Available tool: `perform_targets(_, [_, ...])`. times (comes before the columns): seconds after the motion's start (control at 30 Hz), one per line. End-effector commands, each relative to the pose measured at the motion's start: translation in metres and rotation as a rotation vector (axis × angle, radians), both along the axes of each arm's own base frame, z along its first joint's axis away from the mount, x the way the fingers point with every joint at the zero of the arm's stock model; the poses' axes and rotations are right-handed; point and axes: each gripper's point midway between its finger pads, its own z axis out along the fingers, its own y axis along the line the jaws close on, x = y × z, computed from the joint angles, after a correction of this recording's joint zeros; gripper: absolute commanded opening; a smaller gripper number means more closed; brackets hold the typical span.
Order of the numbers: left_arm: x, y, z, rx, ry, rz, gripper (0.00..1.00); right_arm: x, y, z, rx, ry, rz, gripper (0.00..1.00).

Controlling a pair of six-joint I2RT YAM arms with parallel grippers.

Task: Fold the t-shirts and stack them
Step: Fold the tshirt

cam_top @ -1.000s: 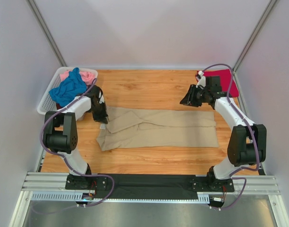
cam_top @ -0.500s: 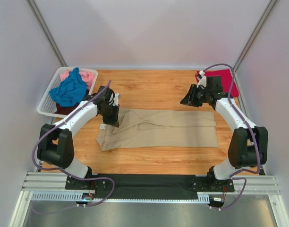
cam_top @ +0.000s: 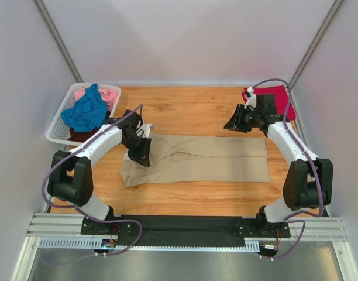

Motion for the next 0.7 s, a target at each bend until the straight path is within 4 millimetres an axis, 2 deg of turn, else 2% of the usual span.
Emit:
perform_targets(0.0, [0.015,0.005,0.011,0.057,-0.042,-0.023,0.29,0.004,-0.001,0.015,-0.016,-0.049,0.008,0.30])
perform_targets(0.13, [0.057,0.011,0.027,0.110,-0.222,0.076,0.46,0.005,-0.002,0.015,-0.022,-0.050,0.013,0.30])
perform_targets(0.17, [0.074,0.010,0.032,0.106,-0.292,0.087,0.47,0.005,-0.002,0.017,-0.023,-0.056,0.014,0.30])
perform_targets(0.2, [0.082,0.013,0.033,0.132,-0.321,0.098,0.48,0.005,-0.001,0.017,-0.021,-0.053,0.015,0.30])
perform_targets(0.3, [0.105,0.012,0.030,0.153,-0.372,0.065,0.50,0.006,0.000,0.020,-0.011,-0.059,0.019,0.30])
perform_targets(0.33, [0.109,0.011,0.018,0.166,-0.344,0.049,0.53,0.006,0.001,0.021,-0.009,-0.063,0.021,0.30])
perform_targets(0.37, [0.119,0.008,0.022,0.165,-0.361,0.020,0.53,0.006,0.001,0.022,-0.005,-0.065,0.022,0.30])
perform_targets(0.43, [0.119,0.000,0.007,0.140,-0.294,-0.019,0.53,0.005,0.001,0.022,-0.003,-0.066,0.020,0.30])
perform_targets(0.5, [0.124,-0.009,0.007,0.100,-0.283,-0.046,0.54,0.007,0.001,0.025,-0.001,-0.074,0.019,0.30])
perform_targets(0.67, [0.125,-0.011,-0.015,0.118,-0.209,-0.063,0.54,0.006,0.001,0.021,-0.004,-0.068,0.026,0.31])
